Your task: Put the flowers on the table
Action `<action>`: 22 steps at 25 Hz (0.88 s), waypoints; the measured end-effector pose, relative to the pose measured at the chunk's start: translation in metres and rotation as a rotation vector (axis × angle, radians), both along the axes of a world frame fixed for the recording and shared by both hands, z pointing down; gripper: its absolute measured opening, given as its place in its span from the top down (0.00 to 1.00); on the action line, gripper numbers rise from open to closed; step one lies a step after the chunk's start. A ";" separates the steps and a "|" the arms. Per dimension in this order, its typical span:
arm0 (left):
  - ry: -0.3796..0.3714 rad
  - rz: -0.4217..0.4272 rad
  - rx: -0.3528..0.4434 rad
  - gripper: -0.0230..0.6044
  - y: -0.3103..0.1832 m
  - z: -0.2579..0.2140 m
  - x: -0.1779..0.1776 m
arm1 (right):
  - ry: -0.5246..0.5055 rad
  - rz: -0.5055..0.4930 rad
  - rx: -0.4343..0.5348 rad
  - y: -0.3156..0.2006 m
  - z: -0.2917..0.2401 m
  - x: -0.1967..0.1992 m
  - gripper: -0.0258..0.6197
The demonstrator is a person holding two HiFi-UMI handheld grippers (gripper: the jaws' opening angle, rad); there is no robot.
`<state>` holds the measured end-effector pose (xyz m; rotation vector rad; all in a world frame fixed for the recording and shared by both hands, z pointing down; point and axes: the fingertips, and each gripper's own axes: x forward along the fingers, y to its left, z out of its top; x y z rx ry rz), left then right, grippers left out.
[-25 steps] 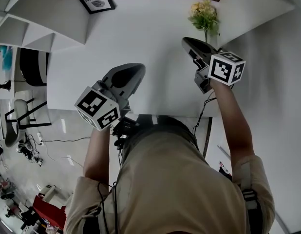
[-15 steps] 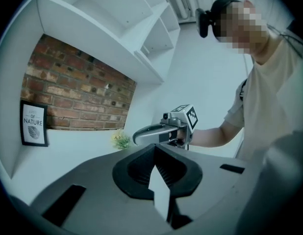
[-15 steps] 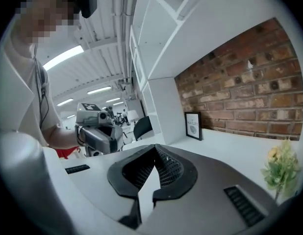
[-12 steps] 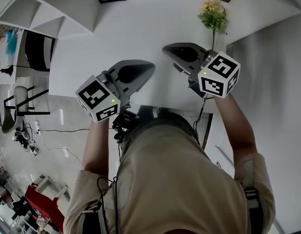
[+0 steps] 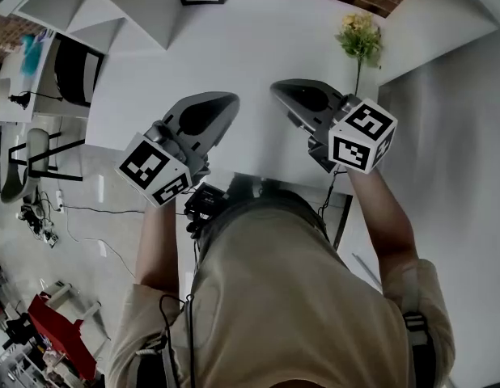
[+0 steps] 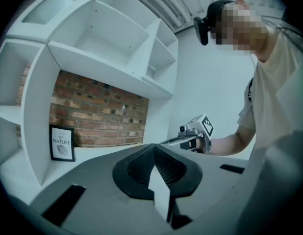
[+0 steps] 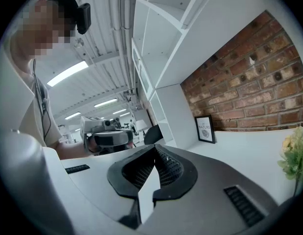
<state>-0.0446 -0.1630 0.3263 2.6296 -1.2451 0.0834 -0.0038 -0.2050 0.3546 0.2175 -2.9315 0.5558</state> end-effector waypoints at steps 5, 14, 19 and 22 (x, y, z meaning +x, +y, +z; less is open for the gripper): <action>-0.022 -0.032 -0.008 0.95 0.019 -0.002 0.001 | -0.029 -0.045 -0.027 0.020 -0.003 -0.003 0.92; 0.020 -0.053 -0.054 0.95 0.046 0.000 -0.015 | -0.023 -0.066 -0.047 0.039 -0.003 -0.020 0.92; 0.022 -0.041 -0.050 0.95 0.055 0.001 -0.028 | 0.032 -0.047 0.008 0.049 0.001 -0.032 0.93; 0.022 -0.032 -0.047 0.95 0.065 0.005 -0.040 | 0.065 -0.032 0.053 0.060 0.003 -0.045 0.92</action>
